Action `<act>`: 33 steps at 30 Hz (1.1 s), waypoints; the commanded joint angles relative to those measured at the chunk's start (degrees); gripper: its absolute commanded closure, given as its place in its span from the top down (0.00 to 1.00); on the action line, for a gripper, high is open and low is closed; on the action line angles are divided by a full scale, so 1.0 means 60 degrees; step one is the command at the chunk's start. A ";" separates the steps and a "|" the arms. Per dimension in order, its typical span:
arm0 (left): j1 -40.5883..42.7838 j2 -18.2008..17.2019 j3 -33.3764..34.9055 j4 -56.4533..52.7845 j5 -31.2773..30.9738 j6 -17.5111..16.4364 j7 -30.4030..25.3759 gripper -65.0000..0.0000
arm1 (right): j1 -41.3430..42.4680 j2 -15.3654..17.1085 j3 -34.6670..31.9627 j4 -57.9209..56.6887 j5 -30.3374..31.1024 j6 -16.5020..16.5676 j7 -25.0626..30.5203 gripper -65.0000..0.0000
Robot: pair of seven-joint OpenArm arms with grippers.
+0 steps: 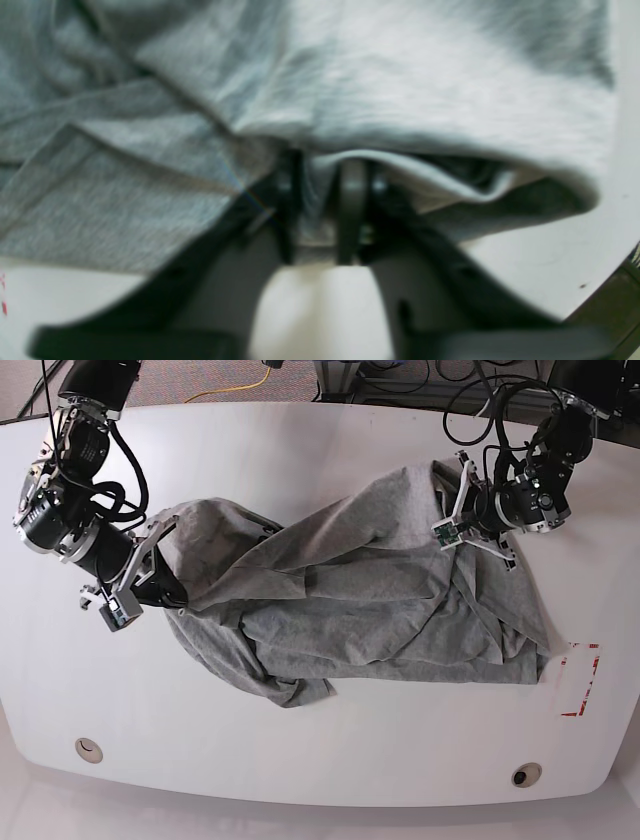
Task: Layout the t-shirt on the table in an organized manner, then fold the t-shirt properly
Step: 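Grasp the opposite edge of the shirt with the left gripper, then lift the shirt with both grippers and stretch it apart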
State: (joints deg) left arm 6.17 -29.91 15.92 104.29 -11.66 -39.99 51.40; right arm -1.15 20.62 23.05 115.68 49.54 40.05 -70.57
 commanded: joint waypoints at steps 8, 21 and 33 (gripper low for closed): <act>-0.0524 -0.0121 -0.0200 0.0149 -0.0042 -0.0002 -0.0090 0.00 | 0.0155 0.0145 0.0107 0.0127 0.0161 -0.0009 0.0281 0.00; -0.1491 -0.0136 -0.2573 0.0164 -0.0057 -0.0002 -0.0090 0.00 | 0.0770 0.0526 0.0576 -0.0122 0.0146 -0.0009 0.0296 0.00; -0.2839 -0.0165 -0.2573 0.0398 -0.0057 -0.0002 -0.0061 0.00 | 0.1781 0.0673 0.0532 -0.0415 0.0146 -0.0009 0.0296 0.00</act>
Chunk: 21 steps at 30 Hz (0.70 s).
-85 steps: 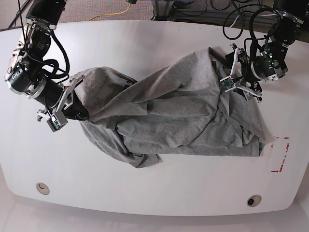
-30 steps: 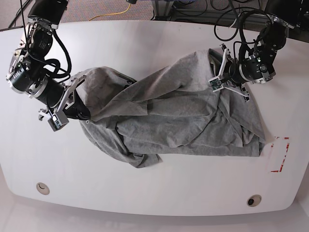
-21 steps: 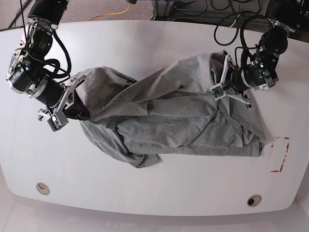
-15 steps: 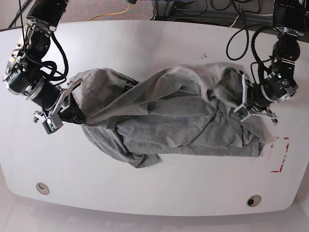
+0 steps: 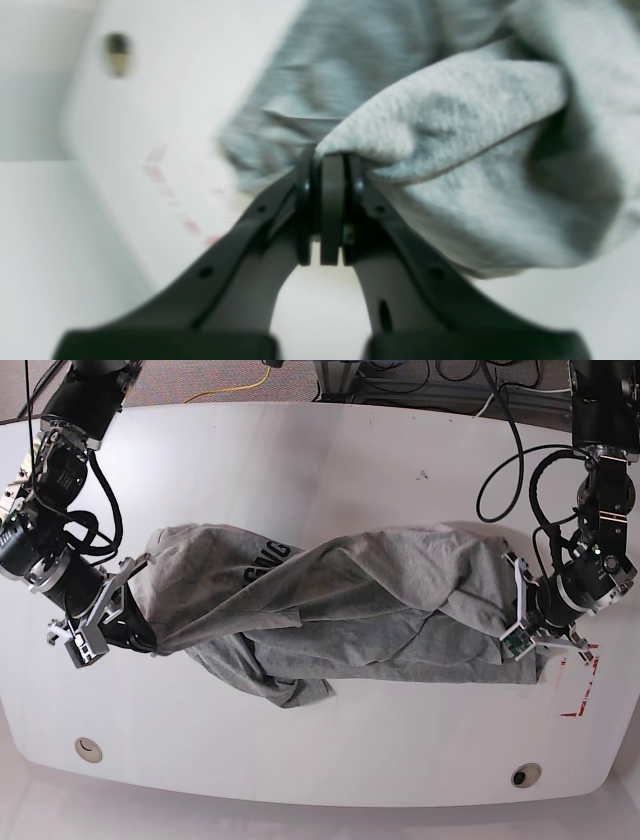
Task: Layout the t-shirt on the table in an organized manner, then fold the t-shirt properly
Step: 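Lift the shirt with both grippers and stretch it apart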
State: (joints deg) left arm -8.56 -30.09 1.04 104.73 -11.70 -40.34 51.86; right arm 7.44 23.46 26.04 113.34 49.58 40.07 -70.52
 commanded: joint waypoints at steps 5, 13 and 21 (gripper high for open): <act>-0.1131 -0.0136 -0.0092 0.0560 -0.0049 0.0056 -0.0137 0.00 | 0.0979 0.0229 0.0019 -0.0392 0.0139 -0.0012 0.0288 0.00; -0.2581 -0.0136 -0.0107 0.0560 -0.0049 0.0056 -0.0137 0.00 | 0.2313 0.0888 -0.0187 -0.1300 0.0139 -0.0012 0.0288 0.00; -0.3973 -0.0107 -0.0532 0.0443 -0.0035 0.0056 -0.0137 0.00 | 0.4217 0.1371 -0.0978 -0.2721 0.0139 -0.0012 0.0288 0.00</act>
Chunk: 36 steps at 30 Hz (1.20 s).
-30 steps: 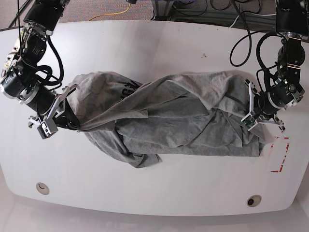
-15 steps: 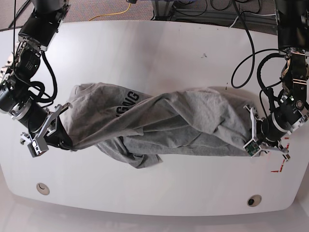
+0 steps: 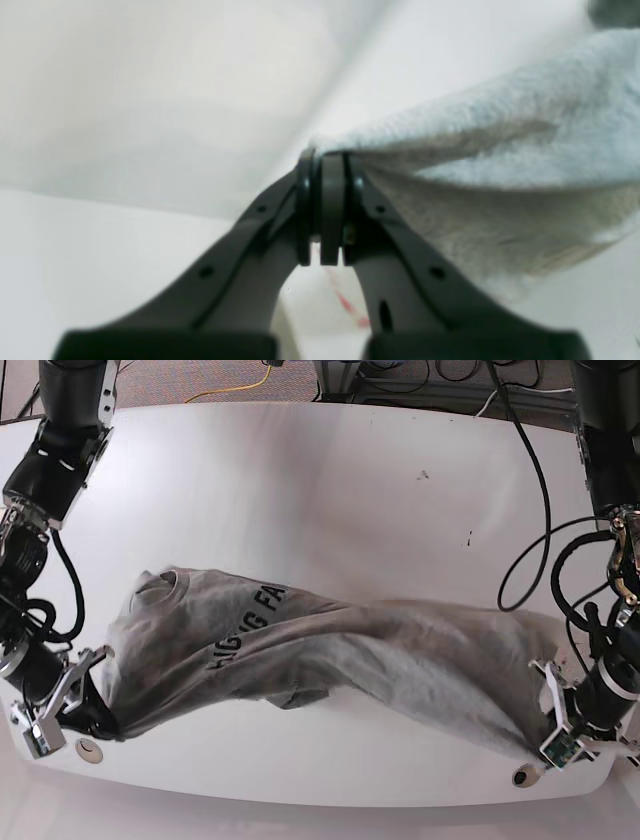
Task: Layout the t-shirt on the table in an organized manner, then fold the t-shirt properly
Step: 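Lift the shirt with both grippers and stretch it apart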
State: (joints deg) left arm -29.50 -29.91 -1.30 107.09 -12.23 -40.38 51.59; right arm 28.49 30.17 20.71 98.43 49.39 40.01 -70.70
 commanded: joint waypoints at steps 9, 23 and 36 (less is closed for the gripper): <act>-0.2227 -0.0136 -0.0157 -0.0434 0.0038 0.0063 -0.0093 0.00 | 0.3010 0.0326 -0.0778 -0.1834 0.0172 -0.0002 0.0318 0.00; -0.5216 -0.0136 -0.0157 -0.1606 0.0009 0.0063 -0.0093 0.00 | 0.6307 0.0107 -0.1891 -0.3329 -0.1865 -0.0002 0.0332 0.00; -0.7584 0.0216 -0.0157 -0.3379 -0.0020 0.0063 -0.0123 0.00 | 0.7718 -0.0011 -0.1950 -0.4003 -0.2700 -0.0002 0.0332 0.00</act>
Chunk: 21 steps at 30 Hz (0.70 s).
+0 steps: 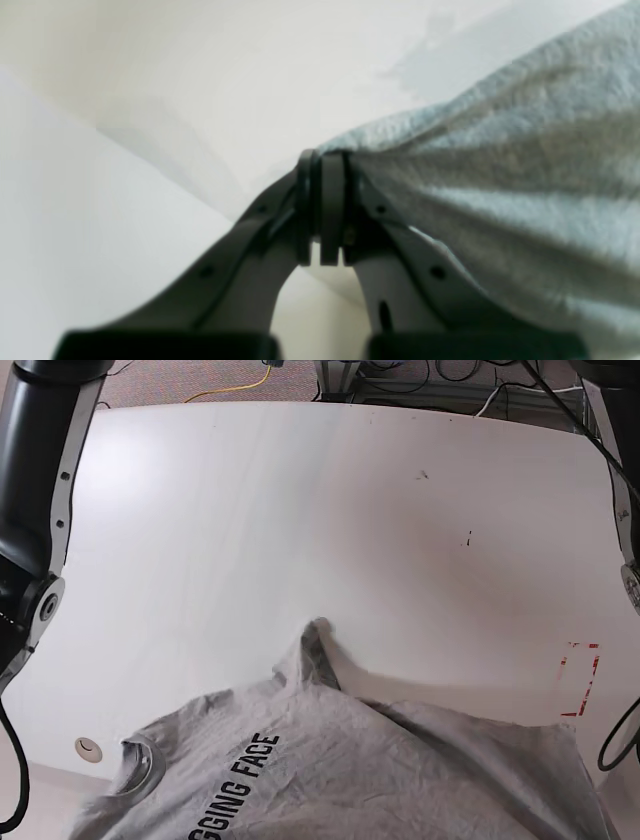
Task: Layout the t-shirt on the table in an organized manner, then fold the t-shirt properly
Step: 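Lift the shirt with both grippers and stretch it apart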
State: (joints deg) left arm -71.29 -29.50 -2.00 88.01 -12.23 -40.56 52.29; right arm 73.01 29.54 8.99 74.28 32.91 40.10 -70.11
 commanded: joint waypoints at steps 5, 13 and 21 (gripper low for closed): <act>-0.0619 0.0308 -0.0026 -0.0609 -0.0020 0.0093 -0.0239 0.00 | 0.0298 0.0168 -0.0788 -0.0138 0.0047 -0.0016 0.0219 0.00; -0.0595 0.0645 -0.0055 -0.0272 -0.0020 0.0093 0.0274 0.00 | 0.0298 0.0520 -0.1023 0.0741 0.0105 -0.0016 -0.0323 0.00; 0.1090 0.0660 -0.0509 0.1325 -0.0255 0.0093 0.1665 0.00 | -0.1495 0.0754 -0.0056 0.2675 0.0252 -0.0016 -0.1275 0.00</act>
State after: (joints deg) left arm -66.24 -25.39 -4.25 93.01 -12.91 -40.10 61.34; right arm 66.63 34.26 8.60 87.79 33.30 39.92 -76.79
